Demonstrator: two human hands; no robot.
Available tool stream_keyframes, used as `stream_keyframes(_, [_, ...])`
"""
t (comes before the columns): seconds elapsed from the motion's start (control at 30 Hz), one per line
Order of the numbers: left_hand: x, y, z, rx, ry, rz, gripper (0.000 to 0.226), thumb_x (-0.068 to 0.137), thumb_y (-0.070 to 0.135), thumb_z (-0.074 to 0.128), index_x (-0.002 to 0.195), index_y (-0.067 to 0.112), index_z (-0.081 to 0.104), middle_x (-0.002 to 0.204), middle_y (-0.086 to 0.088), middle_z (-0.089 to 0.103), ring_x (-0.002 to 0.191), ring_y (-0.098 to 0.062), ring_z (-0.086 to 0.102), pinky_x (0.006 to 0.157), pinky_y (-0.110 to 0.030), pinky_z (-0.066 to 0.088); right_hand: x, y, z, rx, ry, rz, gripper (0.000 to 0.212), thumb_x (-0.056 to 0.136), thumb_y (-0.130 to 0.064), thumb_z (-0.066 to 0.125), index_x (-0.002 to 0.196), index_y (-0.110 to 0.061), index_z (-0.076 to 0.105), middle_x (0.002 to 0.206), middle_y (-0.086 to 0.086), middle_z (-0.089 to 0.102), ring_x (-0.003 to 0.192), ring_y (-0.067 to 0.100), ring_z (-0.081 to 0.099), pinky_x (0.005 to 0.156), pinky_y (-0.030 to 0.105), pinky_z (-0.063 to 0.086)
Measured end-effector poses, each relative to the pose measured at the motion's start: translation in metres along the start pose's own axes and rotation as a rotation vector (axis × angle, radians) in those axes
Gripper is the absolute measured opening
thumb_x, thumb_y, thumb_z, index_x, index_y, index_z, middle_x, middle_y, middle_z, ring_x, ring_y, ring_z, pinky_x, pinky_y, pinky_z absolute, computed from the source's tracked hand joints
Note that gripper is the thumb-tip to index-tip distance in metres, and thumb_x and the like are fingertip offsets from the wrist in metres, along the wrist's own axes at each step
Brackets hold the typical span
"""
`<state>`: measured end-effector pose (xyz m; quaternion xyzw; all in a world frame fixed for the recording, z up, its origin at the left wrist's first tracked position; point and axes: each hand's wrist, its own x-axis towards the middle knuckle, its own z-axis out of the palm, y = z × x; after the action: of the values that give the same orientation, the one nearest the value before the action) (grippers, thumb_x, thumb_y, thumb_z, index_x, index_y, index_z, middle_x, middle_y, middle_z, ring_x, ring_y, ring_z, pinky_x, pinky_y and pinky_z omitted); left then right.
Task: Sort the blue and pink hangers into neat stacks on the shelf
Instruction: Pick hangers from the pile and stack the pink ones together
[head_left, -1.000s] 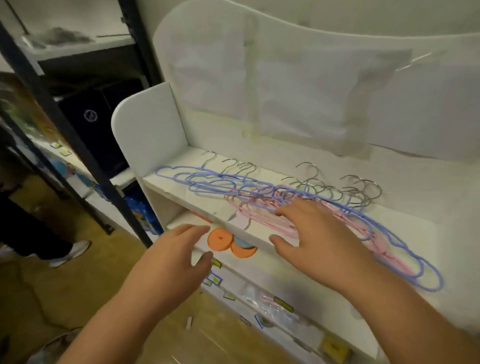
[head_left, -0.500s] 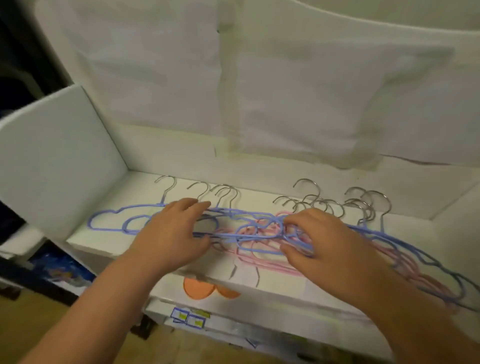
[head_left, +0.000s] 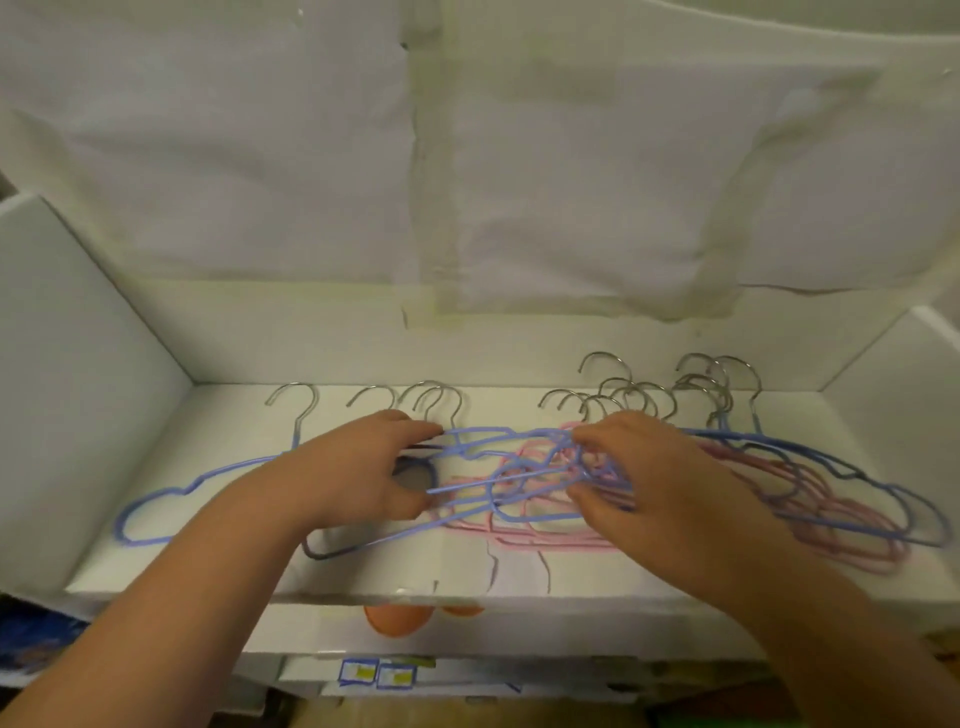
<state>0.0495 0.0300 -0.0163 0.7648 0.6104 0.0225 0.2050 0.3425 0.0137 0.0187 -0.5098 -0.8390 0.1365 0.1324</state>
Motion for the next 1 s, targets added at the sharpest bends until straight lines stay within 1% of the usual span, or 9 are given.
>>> stream_keyframes(0.13, [-0.008, 0.002, -0.007, -0.018, 0.091, 0.002, 0.091, 0.059, 0.081, 0.056, 0.138, 0.038, 0.046, 0.12, 0.02, 0.05, 0.114, -0.003, 0.051, 0.098, -0.022, 0.041, -0.006, 0.017, -0.007, -0.022, -0.009, 0.071, 0.046, 0.085, -0.048, 0.062, 0.128, -0.036, 0.049, 0.118, -0.018, 0.048, 0.106, 0.004, 0.048, 0.09, 0.022, 0.044])
stream_keyframes(0.23, [-0.017, 0.011, -0.013, -0.022, 0.197, 0.018, 0.098, 0.054, 0.098, 0.041, 0.134, 0.042, 0.047, 0.116, 0.022, 0.052, 0.109, -0.002, 0.053, 0.095, -0.03, 0.047, -0.013, 0.04, -0.014, -0.076, -0.06, 0.142, 0.063, 0.081, -0.057, 0.063, 0.136, -0.038, 0.04, 0.128, -0.017, 0.04, 0.113, 0.004, 0.042, 0.096, 0.024, 0.042])
stream_keyframes(0.33, [-0.021, 0.023, -0.016, -0.014, 0.253, 0.027, 0.106, 0.051, 0.102, 0.028, 0.135, 0.041, 0.047, 0.12, 0.019, 0.053, 0.112, -0.004, 0.052, 0.094, -0.034, 0.048, -0.019, 0.073, -0.024, -0.143, -0.177, 0.273, 0.084, 0.075, -0.068, 0.062, 0.145, -0.038, 0.027, 0.142, -0.012, 0.028, 0.128, 0.011, 0.032, 0.107, 0.031, 0.035])
stream_keyframes(0.37, [-0.022, 0.028, -0.015, -0.009, 0.262, 0.027, 0.103, 0.054, 0.1, 0.034, 0.136, 0.04, 0.046, 0.122, 0.019, 0.052, 0.114, -0.005, 0.051, 0.095, -0.033, 0.047, -0.019, 0.084, -0.027, -0.164, -0.21, 0.303, 0.091, 0.072, -0.071, 0.062, 0.147, -0.037, 0.024, 0.146, -0.009, 0.025, 0.131, 0.014, 0.029, 0.109, 0.032, 0.032])
stream_keyframes(0.43, [-0.022, 0.038, -0.012, 0.007, 0.287, 0.035, 0.087, 0.062, 0.081, 0.051, 0.139, 0.04, 0.044, 0.124, 0.02, 0.05, 0.116, -0.005, 0.05, 0.095, -0.03, 0.046, -0.019, 0.102, -0.034, -0.169, -0.241, 0.324, 0.101, 0.067, -0.076, 0.063, 0.149, -0.035, 0.023, 0.148, -0.007, 0.024, 0.132, 0.016, 0.029, 0.109, 0.032, 0.03])
stream_keyframes(0.53, [-0.021, 0.056, -0.009, -0.003, 0.293, 0.046, 0.08, 0.063, 0.064, 0.053, 0.139, 0.041, 0.043, 0.12, 0.021, 0.049, 0.113, -0.005, 0.05, 0.09, -0.026, 0.046, -0.015, 0.119, -0.042, -0.079, -0.275, 0.31, 0.118, 0.048, -0.091, 0.056, 0.149, -0.036, 0.028, 0.143, -0.012, 0.026, 0.129, 0.013, 0.03, 0.108, 0.03, 0.031])
stream_keyframes(0.7, [-0.019, 0.076, 0.0, 0.0, 0.296, 0.03, 0.082, 0.061, 0.064, 0.047, 0.139, 0.039, 0.043, 0.121, 0.019, 0.048, 0.11, -0.006, 0.051, 0.09, -0.025, 0.045, -0.015, 0.135, -0.043, -0.073, -0.307, 0.268, 0.1, 0.063, -0.068, 0.074, 0.148, -0.039, 0.028, 0.127, -0.01, 0.026, 0.118, 0.012, 0.033, 0.103, 0.028, 0.035])
stream_keyframes(0.87, [-0.019, 0.098, 0.004, -0.001, 0.3, -0.024, 0.084, 0.06, 0.063, 0.047, 0.141, 0.04, 0.041, 0.121, 0.02, 0.047, 0.109, -0.004, 0.049, 0.089, -0.024, 0.045, -0.016, 0.149, -0.047, -0.025, -0.288, 0.202, 0.101, 0.053, -0.074, 0.075, 0.142, -0.041, 0.038, 0.115, -0.014, 0.034, 0.108, 0.008, 0.039, 0.09, 0.025, 0.037])
stream_keyframes(1.0, [-0.023, 0.116, 0.007, -0.02, 0.344, -0.086, 0.085, 0.06, 0.062, 0.049, 0.141, 0.038, 0.042, 0.124, 0.018, 0.047, 0.11, -0.006, 0.051, 0.088, -0.025, 0.045, -0.015, 0.156, -0.048, -0.014, -0.286, 0.233, 0.106, 0.046, -0.081, 0.069, 0.138, -0.038, 0.041, 0.115, -0.009, 0.042, 0.111, 0.012, 0.041, 0.094, 0.031, 0.039])
